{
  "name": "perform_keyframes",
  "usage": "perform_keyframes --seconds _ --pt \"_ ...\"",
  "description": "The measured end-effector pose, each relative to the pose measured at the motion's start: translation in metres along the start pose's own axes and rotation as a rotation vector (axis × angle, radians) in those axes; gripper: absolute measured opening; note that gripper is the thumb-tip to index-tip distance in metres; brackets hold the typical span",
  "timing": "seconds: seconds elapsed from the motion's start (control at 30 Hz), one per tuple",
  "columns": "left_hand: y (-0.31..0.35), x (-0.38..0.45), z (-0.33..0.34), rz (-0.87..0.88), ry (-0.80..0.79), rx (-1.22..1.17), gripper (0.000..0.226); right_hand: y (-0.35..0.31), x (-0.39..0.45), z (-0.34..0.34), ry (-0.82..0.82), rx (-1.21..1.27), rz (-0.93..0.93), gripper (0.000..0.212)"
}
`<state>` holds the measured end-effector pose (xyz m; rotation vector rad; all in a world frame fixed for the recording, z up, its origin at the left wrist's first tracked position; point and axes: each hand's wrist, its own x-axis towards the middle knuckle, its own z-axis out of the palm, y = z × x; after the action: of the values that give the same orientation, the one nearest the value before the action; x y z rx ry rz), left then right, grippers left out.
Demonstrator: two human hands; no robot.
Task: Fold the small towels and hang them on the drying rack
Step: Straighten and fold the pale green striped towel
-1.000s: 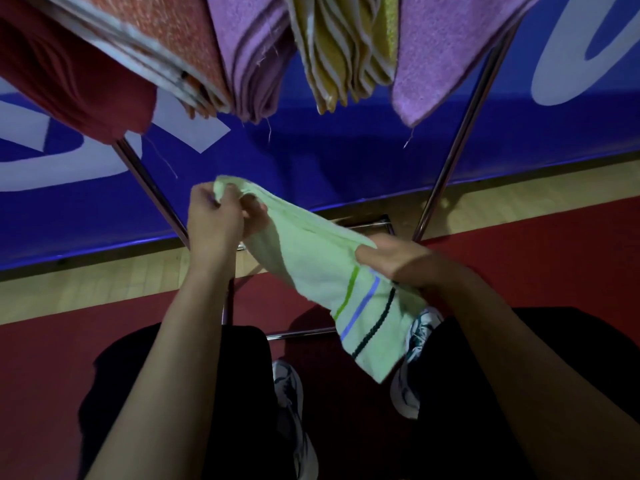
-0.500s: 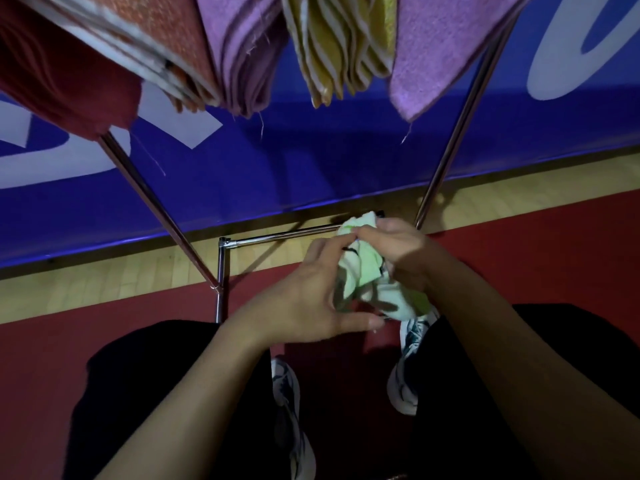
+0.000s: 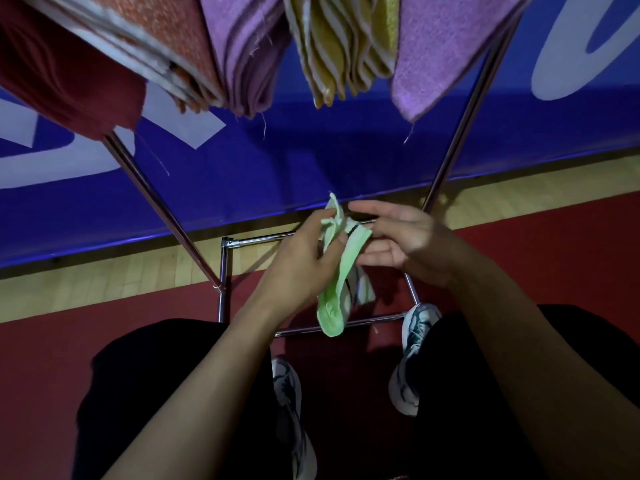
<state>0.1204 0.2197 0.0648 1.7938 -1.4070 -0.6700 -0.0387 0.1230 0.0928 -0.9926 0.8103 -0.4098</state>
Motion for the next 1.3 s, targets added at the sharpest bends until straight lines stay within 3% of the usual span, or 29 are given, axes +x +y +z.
perform_keyframes --seconds 0.13,0.27,0.37,0.53,0.8,0.93,1.3 --pt "0.001 0.005 0.006 -0.098 0.106 -0.103 0.016 0.006 -0.008 -0.003 -0.177 -0.230 -0.131 0.036" --pt "0.006 0.008 0.006 -0.183 0.077 -0.156 0.019 0.012 -0.004 -0.001 -0.059 -0.502 -0.301 0.016" --pt "0.008 0.005 0.004 -0.240 0.030 -0.160 0.031 0.013 0.000 -0.005 0.016 -0.608 -0.399 0.026" --pt "0.004 0.005 -0.007 -0.208 -0.023 -0.259 0.027 0.005 -0.001 -0.027 0.085 -0.872 -0.718 0.014" --pt "0.013 0.000 -0.022 -0.026 -0.183 -0.382 0.024 -0.010 -0.014 -0.029 0.062 -0.827 -0.640 0.015" --pt "0.014 -0.001 -0.022 0.054 -0.216 -0.310 0.026 -0.007 -0.010 -0.026 0.049 -0.814 -0.655 0.008" --pt "0.014 -0.003 -0.021 0.124 -0.286 -0.185 0.033 -0.005 -0.008 -0.026 0.046 -0.855 -0.648 0.021"
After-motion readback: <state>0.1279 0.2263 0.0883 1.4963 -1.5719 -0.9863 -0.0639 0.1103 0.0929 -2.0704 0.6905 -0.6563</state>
